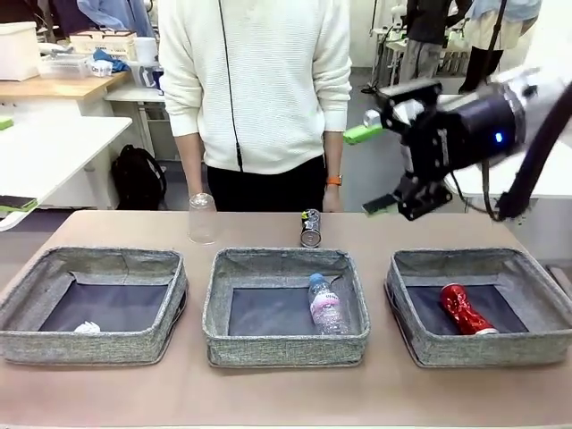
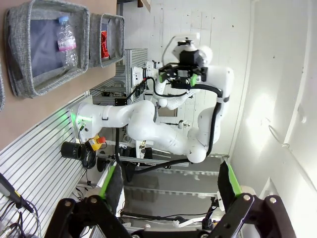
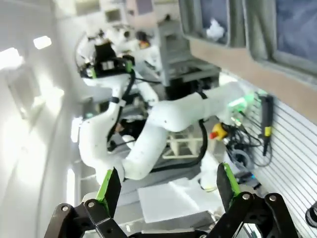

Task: Sort the waste into the appropriate baskets.
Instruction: Place the picked waste into the Fabric basket indicated by the person.

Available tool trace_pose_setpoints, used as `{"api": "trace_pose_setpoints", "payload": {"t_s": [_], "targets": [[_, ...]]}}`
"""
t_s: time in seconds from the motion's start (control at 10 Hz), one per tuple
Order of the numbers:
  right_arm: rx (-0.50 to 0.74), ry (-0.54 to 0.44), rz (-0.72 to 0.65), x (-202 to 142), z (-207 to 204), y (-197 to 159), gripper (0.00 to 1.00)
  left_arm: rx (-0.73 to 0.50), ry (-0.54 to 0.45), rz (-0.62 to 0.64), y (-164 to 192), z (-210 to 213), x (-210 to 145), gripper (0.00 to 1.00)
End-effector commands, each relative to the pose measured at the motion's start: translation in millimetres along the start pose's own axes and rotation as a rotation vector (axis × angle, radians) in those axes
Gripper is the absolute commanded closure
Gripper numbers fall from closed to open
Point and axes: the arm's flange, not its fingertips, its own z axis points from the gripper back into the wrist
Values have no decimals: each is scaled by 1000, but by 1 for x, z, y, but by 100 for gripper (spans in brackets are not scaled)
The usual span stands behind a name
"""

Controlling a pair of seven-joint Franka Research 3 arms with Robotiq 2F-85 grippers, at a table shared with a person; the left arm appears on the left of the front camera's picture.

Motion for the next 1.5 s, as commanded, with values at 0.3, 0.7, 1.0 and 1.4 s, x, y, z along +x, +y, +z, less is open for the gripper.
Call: {"api": "trace_pose_setpoints", "payload": {"t_s": [0.3,0.7,1.0,1.4], "targets": [[133,-250,-9,-58,91,-61,0,-8,-6,-19,-2,-2,0,0],[270,-282,-66,-53,81,-81,0,-8,-6,-19,-2,-2,0,0],[228,-272,-65,-13,133,-41,0,-8,-6,-19,-2,-2,0,0],[228,-272,-65,-13,133,-41,0,-8,-6,-19,-2,-2,0,0]]}}
